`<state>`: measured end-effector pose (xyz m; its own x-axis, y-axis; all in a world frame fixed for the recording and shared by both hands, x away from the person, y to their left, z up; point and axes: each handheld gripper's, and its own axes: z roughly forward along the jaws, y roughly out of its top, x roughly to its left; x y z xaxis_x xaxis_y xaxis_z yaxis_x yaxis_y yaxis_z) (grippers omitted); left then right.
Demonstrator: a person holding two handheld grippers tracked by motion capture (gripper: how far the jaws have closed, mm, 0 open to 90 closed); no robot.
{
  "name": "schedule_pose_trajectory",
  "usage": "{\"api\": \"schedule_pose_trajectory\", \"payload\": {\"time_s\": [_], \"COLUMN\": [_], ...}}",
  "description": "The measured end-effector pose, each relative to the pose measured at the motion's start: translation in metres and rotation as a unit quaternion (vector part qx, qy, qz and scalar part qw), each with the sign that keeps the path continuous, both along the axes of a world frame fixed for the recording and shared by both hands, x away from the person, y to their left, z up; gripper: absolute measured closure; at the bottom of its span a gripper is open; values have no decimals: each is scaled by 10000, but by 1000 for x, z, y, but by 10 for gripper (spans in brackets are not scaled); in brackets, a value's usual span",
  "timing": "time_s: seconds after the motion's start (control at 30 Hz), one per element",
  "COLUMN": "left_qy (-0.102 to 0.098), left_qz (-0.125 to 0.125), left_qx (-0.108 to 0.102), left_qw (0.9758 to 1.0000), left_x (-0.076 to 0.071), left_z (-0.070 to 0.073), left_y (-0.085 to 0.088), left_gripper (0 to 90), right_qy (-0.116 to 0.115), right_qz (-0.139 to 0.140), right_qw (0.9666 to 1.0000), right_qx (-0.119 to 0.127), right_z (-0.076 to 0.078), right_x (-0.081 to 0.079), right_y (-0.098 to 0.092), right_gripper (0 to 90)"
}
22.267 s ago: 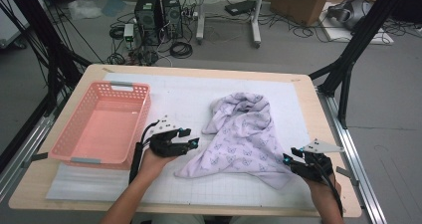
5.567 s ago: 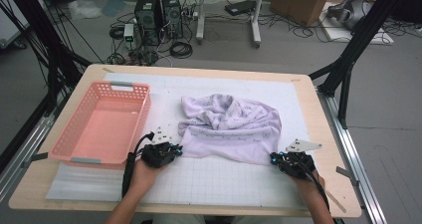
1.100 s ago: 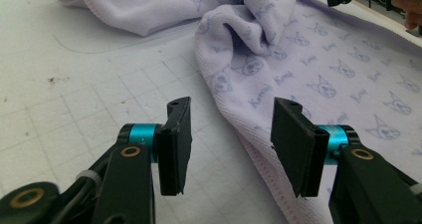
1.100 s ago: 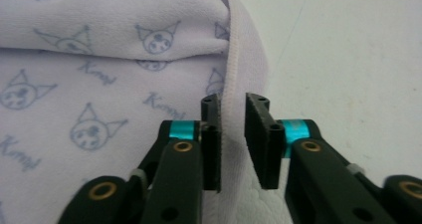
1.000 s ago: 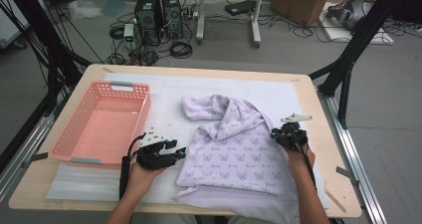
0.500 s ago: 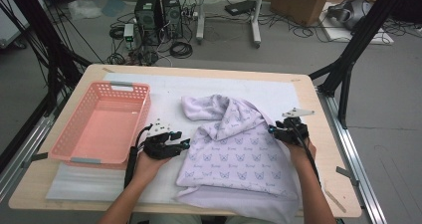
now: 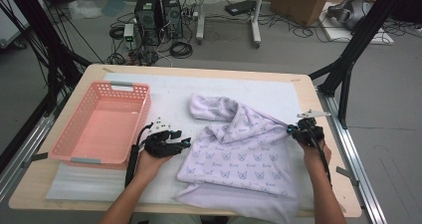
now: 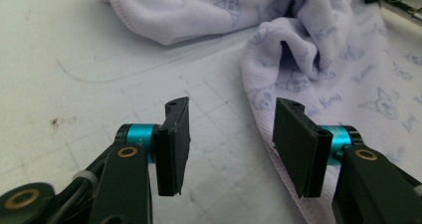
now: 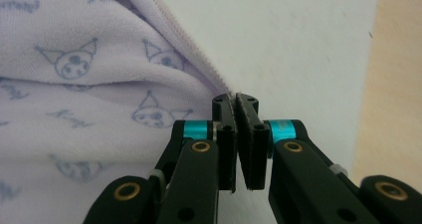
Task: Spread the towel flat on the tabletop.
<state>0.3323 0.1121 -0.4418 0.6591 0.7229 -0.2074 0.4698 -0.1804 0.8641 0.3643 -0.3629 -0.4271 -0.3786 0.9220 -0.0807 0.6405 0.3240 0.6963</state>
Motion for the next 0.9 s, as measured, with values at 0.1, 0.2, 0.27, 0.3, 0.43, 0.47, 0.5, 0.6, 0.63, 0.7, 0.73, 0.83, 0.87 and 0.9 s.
{"api": "schedule_pose_trajectory", "payload": {"time_s": [0.1, 0.2, 0.27, 0.3, 0.43, 0.47, 0.5, 0.6, 0.63, 0.7, 0.73, 0.83, 0.87, 0.9], "left_qy": [-40, 44, 80, 103, 124, 163, 168, 278, 258, 424, 527, 641, 663, 711], "left_qz": [-19, -54, -98, -98, -121, -107, -74, -42, -23, 27, 38, 3, -27, -79], "left_qx": [1, 23, 33, 9, 80, 185, 244, 258, 182, -2, -35, -39, -85, -92], "left_qw": [10000, 10000, 9999, 9999, 9998, 9996, 9995, 9993, 9995, 9991, 9986, 9979, 9978, 9974], "left_x": [7, 18, 26, 30, 49, 54, 59, 72, 74, 78, 79, 80, 81, 82], "left_z": [5, 6, 6, 7, 8, 8, 8, 5, 3, -4, -7, -11, -10, -9], "left_y": [-5, -12, -17, -21, -36, -41, -46, -58, -60, -63, -65, -71, -73, -75], "left_gripper": [493, 509, 536, 550, 659, 666, 676, 685, 685, 664, 624, 560, 546, 520], "right_qy": [269, 258, 61, -21, -293, -339, -371, -425, -445, -464, -447, -450, -433, -411], "right_qz": [-81, -83, -108, -95, 35, 92, 147, 252, 272, 299, 287, 287, 293, 294], "right_qw": [9996, 9996, 9996, 9994, 9982, 9979, 9975, 9971, 9970, 9968, 9968, 9966, 9967, 9967], "right_qx": [17, 123, 248, 327, 520, 550, 580, 582, 569, 585, 601, 630, 625, 636], "right_z": [0, -1, -2, -1, 1, 2, 3, 4, 5, 5, 5, 4, 4, 4], "right_x": [-11, -24, -30, -33, -38, -39, -40, -41, -42, -42, -43, -42, -42, -42], "right_y": [-11, -20, -21, -22, -18, -17, -16, -11, -10, -9, -9, -9, -9, -9], "right_gripper": [866, 812, 695, 649, 621, 621, 618, 606, 605, 594, 590, 580, 580, 580]}}
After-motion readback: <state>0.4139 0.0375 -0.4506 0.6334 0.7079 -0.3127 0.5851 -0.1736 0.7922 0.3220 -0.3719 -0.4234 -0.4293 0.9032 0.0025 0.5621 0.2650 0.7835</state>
